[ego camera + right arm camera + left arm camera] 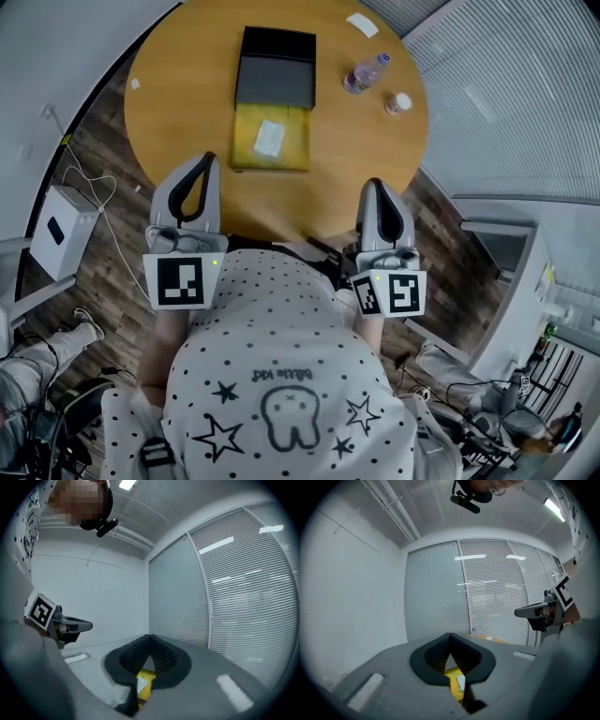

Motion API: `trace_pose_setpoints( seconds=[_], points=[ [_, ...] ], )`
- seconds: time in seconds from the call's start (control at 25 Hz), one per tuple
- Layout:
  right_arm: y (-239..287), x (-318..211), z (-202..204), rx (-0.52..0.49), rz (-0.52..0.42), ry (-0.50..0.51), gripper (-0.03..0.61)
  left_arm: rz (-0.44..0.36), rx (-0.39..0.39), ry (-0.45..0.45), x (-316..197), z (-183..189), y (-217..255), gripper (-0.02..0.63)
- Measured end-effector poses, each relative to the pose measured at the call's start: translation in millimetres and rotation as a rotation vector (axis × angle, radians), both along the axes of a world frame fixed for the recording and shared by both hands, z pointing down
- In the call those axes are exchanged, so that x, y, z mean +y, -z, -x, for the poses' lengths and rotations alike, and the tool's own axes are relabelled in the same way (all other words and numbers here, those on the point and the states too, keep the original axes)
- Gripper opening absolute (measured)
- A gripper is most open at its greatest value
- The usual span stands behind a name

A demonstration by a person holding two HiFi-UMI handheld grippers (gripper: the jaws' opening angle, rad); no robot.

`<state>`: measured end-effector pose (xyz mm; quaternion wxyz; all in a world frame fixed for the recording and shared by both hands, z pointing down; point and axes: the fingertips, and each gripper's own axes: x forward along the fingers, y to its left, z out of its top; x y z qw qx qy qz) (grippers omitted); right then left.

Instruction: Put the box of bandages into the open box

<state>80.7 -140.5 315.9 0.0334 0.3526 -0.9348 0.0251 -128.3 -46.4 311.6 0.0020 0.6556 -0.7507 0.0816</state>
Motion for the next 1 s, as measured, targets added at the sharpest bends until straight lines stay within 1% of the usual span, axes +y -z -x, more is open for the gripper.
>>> trace_pose_setpoints(
  seconds=[0.2,0.48,0.76,1.0],
  points=[
    [-1,-1,2,-0.002,0.008,0.003,0.005,-0.004,0.03,-0.012,-5,-7,-3,0.009],
    [1,-3,-6,0.017,0.007,-0.006,0.005,0.021,0.029,-0.011,-6,-10,-6,0.009],
    [-1,-2,-8,0.019,0.011,-0.01,0.005,0.041,0.021,-0.034,-8,-16,-15,0.009],
    [-3,-1,-6,0.027,0.012,0.001,0.005,0.042,0.018,-0.083,-11,-25,-18,0.011]
  ],
)
